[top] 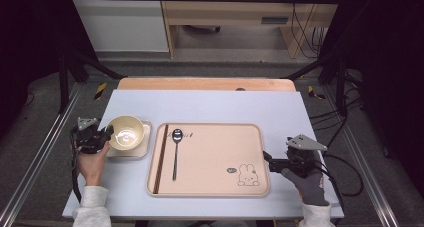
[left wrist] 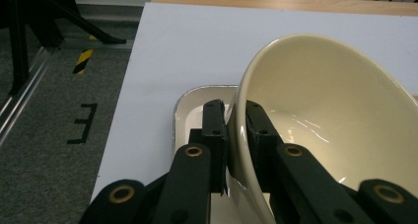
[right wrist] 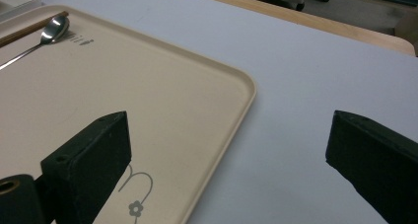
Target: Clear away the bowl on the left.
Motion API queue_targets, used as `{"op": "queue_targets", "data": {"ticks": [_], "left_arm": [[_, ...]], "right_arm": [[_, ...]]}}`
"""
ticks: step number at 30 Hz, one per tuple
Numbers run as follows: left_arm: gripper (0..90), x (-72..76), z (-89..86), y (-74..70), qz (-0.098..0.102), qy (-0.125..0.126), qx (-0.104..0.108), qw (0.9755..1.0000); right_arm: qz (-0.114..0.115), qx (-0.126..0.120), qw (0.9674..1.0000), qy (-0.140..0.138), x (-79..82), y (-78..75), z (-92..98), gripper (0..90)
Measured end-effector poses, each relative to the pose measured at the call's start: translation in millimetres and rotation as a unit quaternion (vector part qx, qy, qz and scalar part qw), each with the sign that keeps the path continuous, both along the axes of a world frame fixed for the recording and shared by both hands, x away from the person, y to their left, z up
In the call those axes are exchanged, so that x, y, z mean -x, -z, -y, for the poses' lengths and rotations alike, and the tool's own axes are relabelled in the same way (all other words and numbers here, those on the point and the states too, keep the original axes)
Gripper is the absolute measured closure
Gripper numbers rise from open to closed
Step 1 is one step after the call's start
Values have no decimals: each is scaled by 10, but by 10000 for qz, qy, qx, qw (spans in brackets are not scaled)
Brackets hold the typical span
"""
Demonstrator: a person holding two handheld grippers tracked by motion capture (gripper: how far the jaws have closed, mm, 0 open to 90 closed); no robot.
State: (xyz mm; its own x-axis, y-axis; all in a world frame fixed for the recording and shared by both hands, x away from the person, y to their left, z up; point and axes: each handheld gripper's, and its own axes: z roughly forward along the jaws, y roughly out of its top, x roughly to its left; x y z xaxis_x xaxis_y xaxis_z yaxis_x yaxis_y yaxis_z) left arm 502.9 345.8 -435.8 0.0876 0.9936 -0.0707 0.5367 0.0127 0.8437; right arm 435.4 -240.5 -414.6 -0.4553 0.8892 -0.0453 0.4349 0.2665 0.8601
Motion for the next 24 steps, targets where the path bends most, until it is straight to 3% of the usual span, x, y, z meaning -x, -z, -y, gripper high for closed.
{"op": "queue_targets", "data": {"ticks": [24], "left_arm": [[817, 285, 153, -361, 693, 282, 57, 9972]], "right_arm": [[21, -19, 10000, -5, 10, -12, 6, 37]]}}
